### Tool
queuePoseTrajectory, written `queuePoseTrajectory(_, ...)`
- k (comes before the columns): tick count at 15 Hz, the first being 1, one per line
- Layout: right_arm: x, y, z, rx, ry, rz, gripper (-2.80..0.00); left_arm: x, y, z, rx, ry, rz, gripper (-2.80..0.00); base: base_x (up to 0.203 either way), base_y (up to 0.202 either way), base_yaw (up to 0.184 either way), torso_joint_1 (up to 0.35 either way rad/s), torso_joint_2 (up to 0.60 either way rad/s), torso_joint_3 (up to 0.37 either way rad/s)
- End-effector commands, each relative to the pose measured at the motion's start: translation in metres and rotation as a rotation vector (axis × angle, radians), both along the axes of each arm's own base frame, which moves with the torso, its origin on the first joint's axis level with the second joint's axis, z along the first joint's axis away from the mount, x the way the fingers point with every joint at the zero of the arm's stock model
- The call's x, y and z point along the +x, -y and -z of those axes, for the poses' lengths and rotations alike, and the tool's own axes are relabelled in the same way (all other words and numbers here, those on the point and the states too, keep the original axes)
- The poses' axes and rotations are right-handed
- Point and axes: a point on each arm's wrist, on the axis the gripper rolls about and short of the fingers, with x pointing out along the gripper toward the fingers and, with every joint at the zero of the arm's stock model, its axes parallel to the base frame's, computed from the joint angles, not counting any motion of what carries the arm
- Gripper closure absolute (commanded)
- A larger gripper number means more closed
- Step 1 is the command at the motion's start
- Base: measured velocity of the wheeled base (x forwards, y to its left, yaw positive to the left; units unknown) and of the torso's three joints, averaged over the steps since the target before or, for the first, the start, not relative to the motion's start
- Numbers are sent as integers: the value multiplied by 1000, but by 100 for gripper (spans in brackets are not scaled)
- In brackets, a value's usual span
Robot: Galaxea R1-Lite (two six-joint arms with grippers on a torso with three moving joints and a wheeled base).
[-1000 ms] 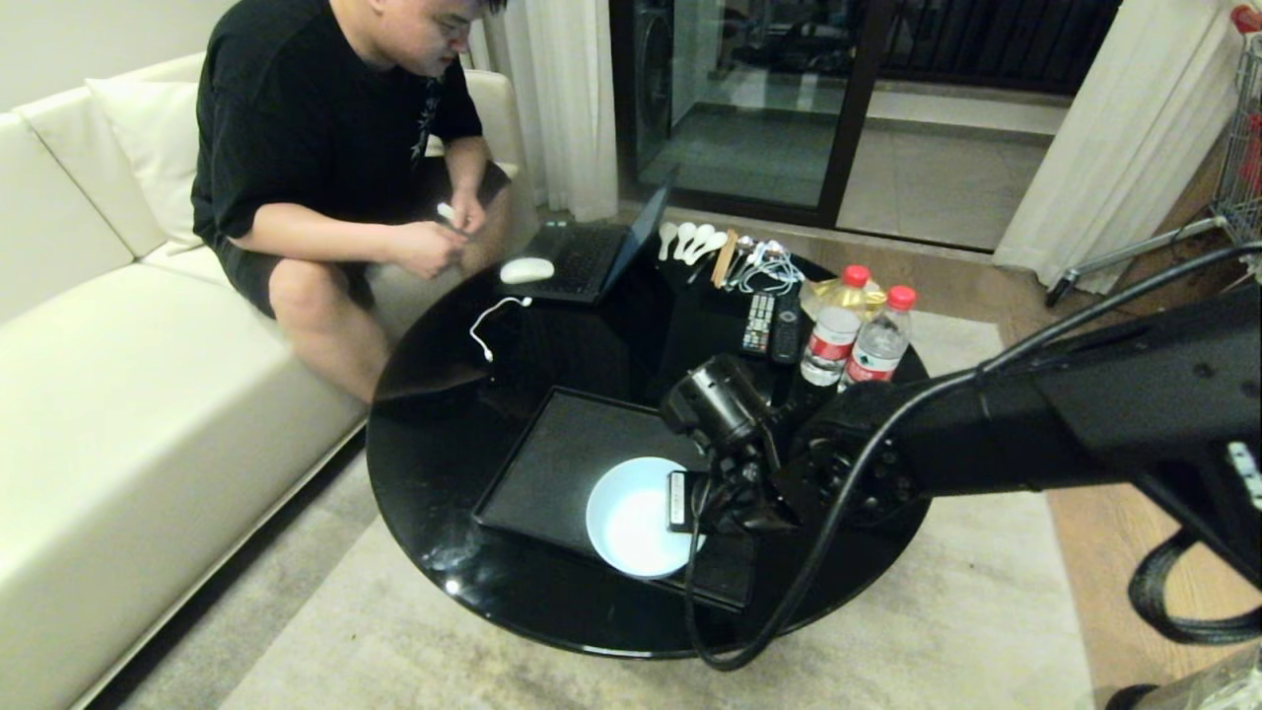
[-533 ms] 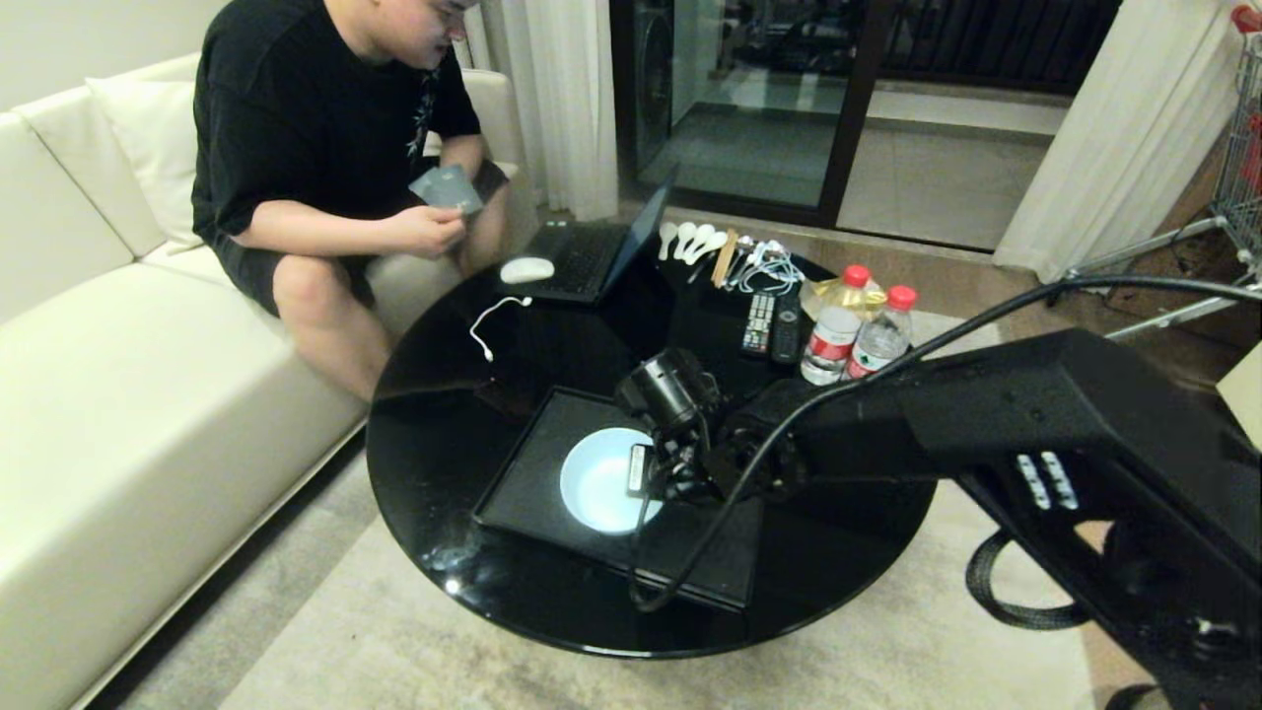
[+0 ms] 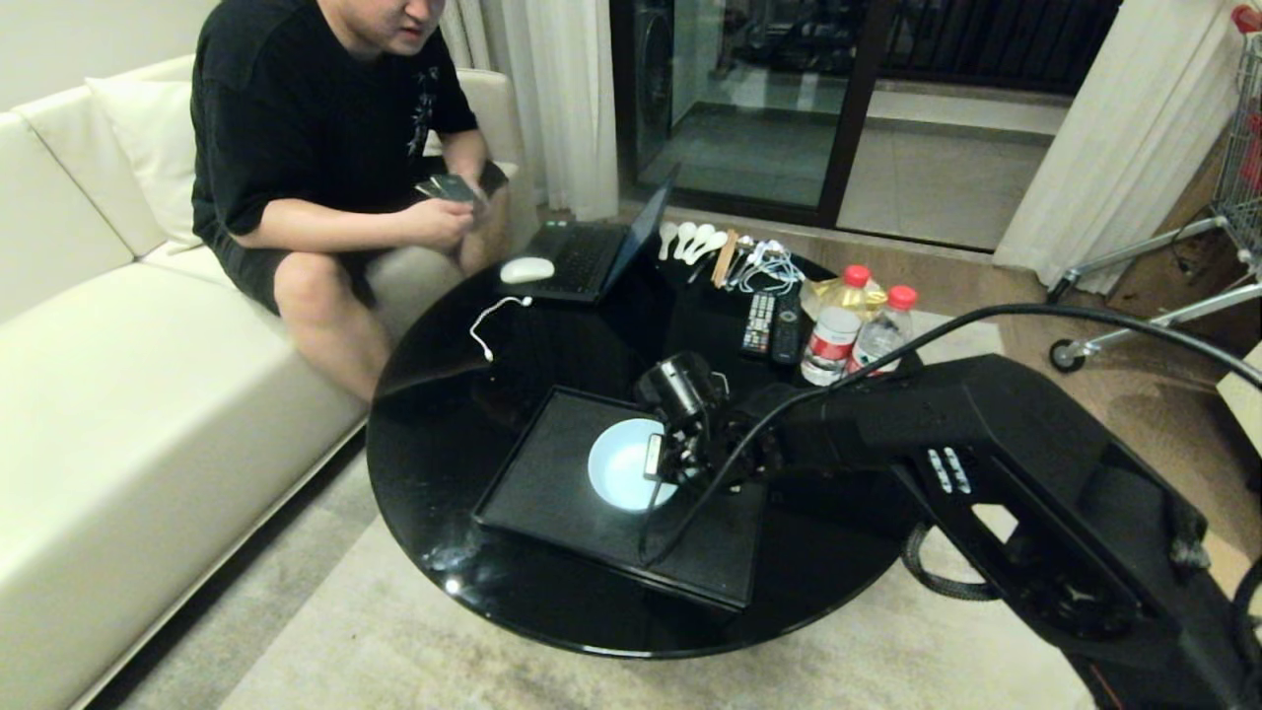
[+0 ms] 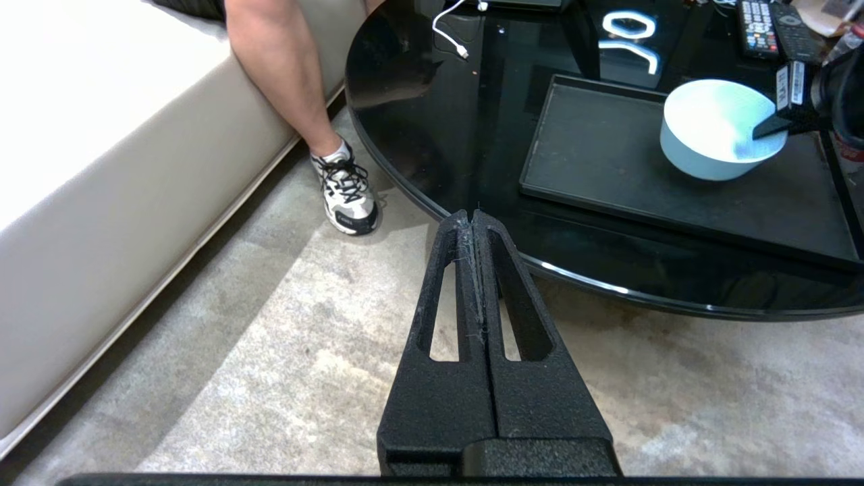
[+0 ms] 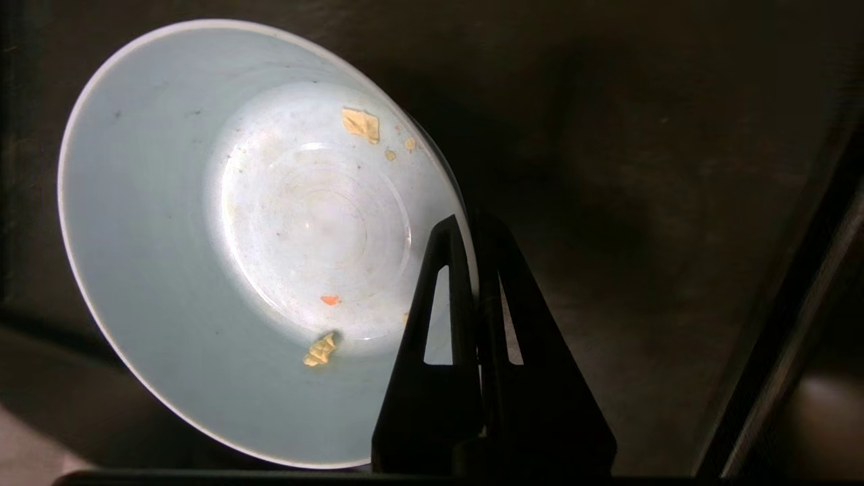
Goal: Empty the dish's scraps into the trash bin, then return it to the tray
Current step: Put the bowl back to the table
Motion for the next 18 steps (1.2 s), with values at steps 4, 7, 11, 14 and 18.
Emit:
queuePoseTrajectory(4, 15, 15, 17, -18, -26, 46, 0, 0, 0, 0, -1, 1, -1, 0, 0, 0, 0, 0, 0, 0)
queuePoseTrajectory(7, 18, 19, 21, -23, -36, 55, 0, 0, 0, 0, -1, 1, -1, 0, 0, 0, 0, 0, 0, 0)
queuePoseTrajectory(11, 21, 22, 27, -27, -46, 63, 0, 0, 0, 0, -1, 1, -1, 0, 0, 0, 0, 0, 0, 0)
queuePoseTrajectory(14, 21, 21, 26, -25, -42, 63, 0, 0, 0, 0, -1, 1, -1, 0, 0, 0, 0, 0, 0, 0)
queuePoseTrajectory(18, 22, 22, 21, -20, -33, 64, -280, 0, 0, 0, -1, 1, -1, 0, 0, 0, 0, 0, 0, 0)
